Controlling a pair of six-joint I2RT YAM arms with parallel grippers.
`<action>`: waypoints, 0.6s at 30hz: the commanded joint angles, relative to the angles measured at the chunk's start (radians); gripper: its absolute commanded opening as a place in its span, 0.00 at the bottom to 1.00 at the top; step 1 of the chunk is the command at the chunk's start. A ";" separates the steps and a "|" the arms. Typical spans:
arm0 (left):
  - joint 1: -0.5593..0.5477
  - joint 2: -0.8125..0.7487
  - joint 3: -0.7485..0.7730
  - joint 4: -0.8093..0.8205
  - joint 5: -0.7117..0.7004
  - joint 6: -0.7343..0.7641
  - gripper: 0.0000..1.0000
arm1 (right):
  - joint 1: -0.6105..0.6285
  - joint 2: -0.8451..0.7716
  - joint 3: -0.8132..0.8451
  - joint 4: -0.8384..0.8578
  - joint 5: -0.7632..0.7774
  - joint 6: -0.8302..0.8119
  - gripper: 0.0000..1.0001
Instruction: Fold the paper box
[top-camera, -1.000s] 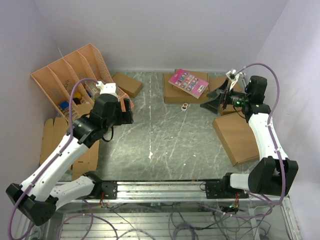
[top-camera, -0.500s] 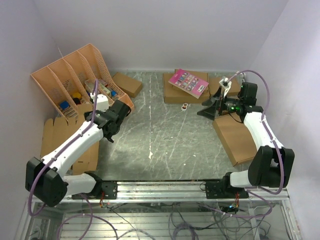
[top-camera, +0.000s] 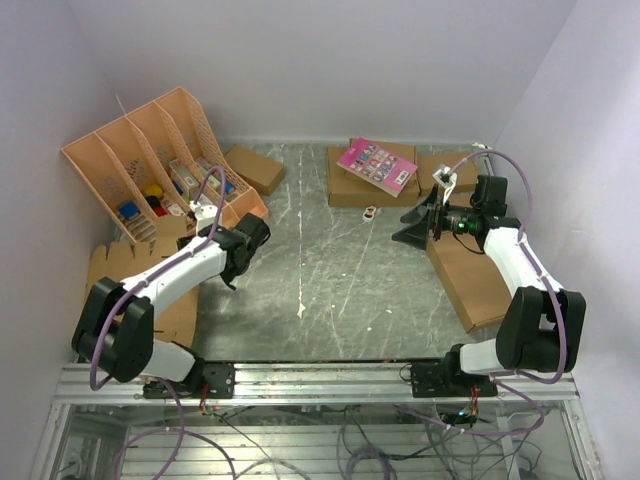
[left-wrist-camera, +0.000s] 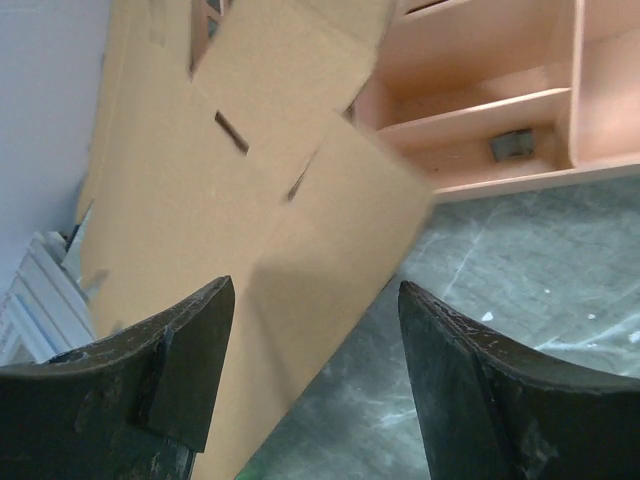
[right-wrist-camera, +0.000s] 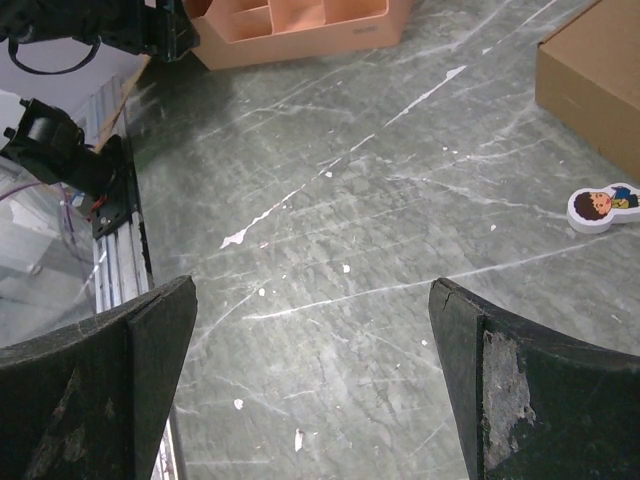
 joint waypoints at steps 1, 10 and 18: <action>0.003 -0.046 0.009 0.091 0.043 0.026 0.79 | 0.005 -0.010 -0.011 0.011 -0.015 -0.023 1.00; -0.014 -0.118 -0.026 0.125 0.096 0.092 0.83 | 0.006 0.015 -0.007 -0.001 -0.028 -0.037 1.00; -0.008 0.015 0.007 0.018 -0.018 -0.104 0.72 | 0.013 0.023 -0.001 -0.025 -0.014 -0.059 1.00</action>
